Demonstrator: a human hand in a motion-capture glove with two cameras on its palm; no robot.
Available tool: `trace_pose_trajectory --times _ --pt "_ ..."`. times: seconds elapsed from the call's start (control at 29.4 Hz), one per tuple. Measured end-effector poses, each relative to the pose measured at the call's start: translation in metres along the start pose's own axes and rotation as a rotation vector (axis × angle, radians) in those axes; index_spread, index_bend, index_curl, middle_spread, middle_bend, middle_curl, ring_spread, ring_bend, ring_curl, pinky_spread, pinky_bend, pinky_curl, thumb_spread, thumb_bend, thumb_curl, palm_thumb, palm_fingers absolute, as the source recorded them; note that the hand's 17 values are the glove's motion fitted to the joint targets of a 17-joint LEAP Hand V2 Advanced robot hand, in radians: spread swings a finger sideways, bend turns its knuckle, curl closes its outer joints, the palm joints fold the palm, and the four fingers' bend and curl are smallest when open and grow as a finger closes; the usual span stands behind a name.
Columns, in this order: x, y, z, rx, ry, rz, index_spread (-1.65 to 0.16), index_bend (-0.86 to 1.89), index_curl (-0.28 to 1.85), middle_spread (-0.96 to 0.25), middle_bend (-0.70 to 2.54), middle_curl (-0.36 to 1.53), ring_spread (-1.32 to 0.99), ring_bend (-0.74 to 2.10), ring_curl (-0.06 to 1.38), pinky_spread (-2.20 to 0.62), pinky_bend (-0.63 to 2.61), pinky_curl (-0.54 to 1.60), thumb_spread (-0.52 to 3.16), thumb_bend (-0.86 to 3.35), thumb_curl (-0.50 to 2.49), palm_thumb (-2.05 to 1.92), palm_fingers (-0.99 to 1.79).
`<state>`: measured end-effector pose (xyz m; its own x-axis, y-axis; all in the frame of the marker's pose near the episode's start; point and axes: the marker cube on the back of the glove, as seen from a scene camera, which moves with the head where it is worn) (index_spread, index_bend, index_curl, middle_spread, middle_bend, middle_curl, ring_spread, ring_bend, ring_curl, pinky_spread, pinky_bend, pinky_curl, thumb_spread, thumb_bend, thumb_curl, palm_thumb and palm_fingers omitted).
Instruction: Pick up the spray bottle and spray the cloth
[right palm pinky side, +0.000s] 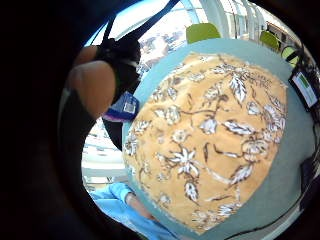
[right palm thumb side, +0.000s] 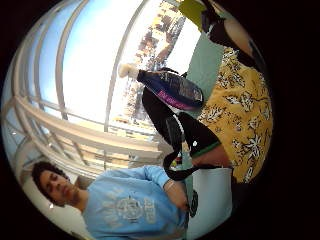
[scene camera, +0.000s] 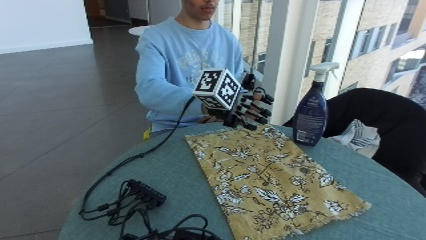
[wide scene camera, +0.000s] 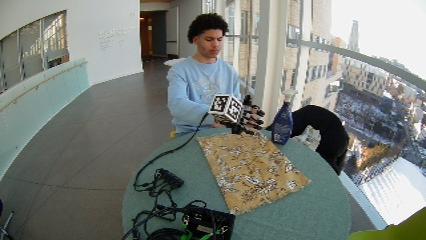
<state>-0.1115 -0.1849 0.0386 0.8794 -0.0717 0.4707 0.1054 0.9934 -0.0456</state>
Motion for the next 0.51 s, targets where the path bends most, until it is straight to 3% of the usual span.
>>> trace_pose_trajectory --times 0.51 --pt "0.039 0.137 -0.031 0.036 0.432 0.035 -0.38 0.1 0.25 -0.07 0.25 0.44 0.0 0.32 0.37 0.24 0.32 0.35 1.06 -0.03 0.4 0.69 0.64"
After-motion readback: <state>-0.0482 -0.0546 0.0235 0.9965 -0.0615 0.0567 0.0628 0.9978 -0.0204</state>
